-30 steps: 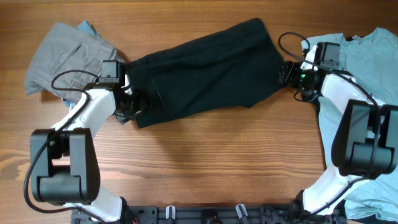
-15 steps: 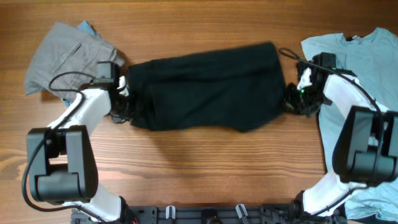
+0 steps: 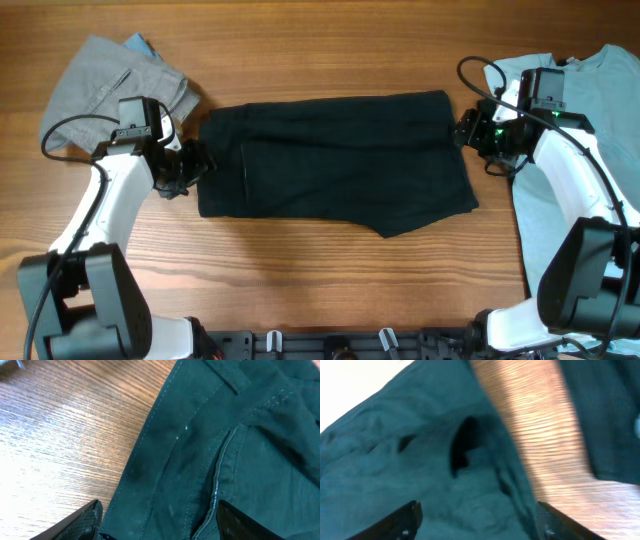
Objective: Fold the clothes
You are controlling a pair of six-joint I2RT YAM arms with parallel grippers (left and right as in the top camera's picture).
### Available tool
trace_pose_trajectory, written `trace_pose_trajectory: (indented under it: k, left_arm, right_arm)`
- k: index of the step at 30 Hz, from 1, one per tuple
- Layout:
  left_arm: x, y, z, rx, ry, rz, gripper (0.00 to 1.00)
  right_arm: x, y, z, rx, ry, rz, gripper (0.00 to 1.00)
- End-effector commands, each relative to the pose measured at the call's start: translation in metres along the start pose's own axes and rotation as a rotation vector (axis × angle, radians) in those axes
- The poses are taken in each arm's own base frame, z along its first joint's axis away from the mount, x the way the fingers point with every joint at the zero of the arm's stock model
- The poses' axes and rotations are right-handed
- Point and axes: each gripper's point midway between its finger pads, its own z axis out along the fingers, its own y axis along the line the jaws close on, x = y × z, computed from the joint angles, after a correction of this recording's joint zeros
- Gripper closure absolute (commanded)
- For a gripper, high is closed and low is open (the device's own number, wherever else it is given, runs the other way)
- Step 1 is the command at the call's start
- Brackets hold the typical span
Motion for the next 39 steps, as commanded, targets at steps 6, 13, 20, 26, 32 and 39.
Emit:
trace_pose_trajectory:
  k: [6, 13, 20, 26, 32, 39]
  left_arm:
    - [-0.004, -0.02, -0.007, 0.049, -0.027, 0.061, 0.27]
    - [0.018, -0.052, -0.001, 0.092, 0.018, 0.219, 0.51]
    - [0.036, -0.072, 0.007, 0.079, 0.038, 0.323, 0.33]
    - [0.037, -0.073, 0.017, 0.076, 0.051, 0.327, 0.25]
    - [0.038, -0.068, 0.033, 0.062, 0.081, 0.319, 0.16]
    - [0.038, -0.067, 0.038, 0.059, 0.087, 0.318, 0.14]
  right_arm:
    - [0.038, 0.03, 0.042, -0.052, 0.168, 0.305, 0.32]
    - [0.001, 0.042, 0.058, -0.129, 0.04, 0.299, 0.96]
    - [-0.065, 0.06, 0.008, -0.276, -0.16, 0.258, 0.96]
    - [-0.108, 0.054, -0.008, -0.287, -0.347, 0.195, 0.96]
    - [-0.119, 0.033, -0.004, -0.182, -0.412, 0.224, 0.61]
    - [-0.097, 0.024, 0.003, -0.126, -0.328, 0.122, 0.29]
